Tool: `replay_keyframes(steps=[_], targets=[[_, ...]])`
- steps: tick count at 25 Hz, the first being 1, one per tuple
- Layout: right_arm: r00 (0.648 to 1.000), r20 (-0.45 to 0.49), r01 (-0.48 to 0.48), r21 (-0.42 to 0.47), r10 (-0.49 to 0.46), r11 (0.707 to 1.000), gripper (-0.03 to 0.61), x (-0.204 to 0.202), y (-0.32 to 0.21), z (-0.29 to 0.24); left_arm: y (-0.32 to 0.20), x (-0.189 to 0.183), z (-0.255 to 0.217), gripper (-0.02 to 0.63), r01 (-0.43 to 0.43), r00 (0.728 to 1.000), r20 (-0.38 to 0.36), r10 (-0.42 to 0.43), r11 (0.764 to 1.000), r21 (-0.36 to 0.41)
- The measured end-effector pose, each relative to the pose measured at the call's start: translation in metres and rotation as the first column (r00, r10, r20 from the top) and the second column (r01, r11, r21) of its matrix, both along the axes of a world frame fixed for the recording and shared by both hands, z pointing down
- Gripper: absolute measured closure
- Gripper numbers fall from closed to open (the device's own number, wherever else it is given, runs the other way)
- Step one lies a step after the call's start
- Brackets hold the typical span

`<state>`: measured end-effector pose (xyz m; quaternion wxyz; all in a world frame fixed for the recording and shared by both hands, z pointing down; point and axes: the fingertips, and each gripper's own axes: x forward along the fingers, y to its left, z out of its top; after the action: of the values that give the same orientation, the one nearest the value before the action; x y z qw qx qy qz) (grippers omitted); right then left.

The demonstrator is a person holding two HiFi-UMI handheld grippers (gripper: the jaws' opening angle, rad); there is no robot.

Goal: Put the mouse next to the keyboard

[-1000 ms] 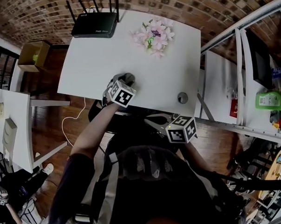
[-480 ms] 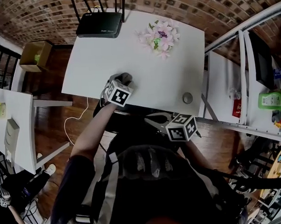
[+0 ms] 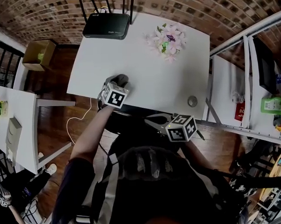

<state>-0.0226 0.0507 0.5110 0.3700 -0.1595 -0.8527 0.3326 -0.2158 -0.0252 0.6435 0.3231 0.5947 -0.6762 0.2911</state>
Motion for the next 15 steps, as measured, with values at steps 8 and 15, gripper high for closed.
replay_keyframes(steps=[8,15], targets=[[1.0,-0.022,0.008,0.009,-0.008,1.0,0.574,-0.015,0.014,-0.001,0.011,-0.014,-0.002,0.382,0.005,1.0,-0.003,-0.005,1.0,0.021],[1.0,-0.007,-0.011,0.009,0.011,1.0,0.574,-0.006,0.013,-0.005,0.028,-0.032,0.0,0.382,0.03,0.999,0.027,-0.03,1.0,0.005]])
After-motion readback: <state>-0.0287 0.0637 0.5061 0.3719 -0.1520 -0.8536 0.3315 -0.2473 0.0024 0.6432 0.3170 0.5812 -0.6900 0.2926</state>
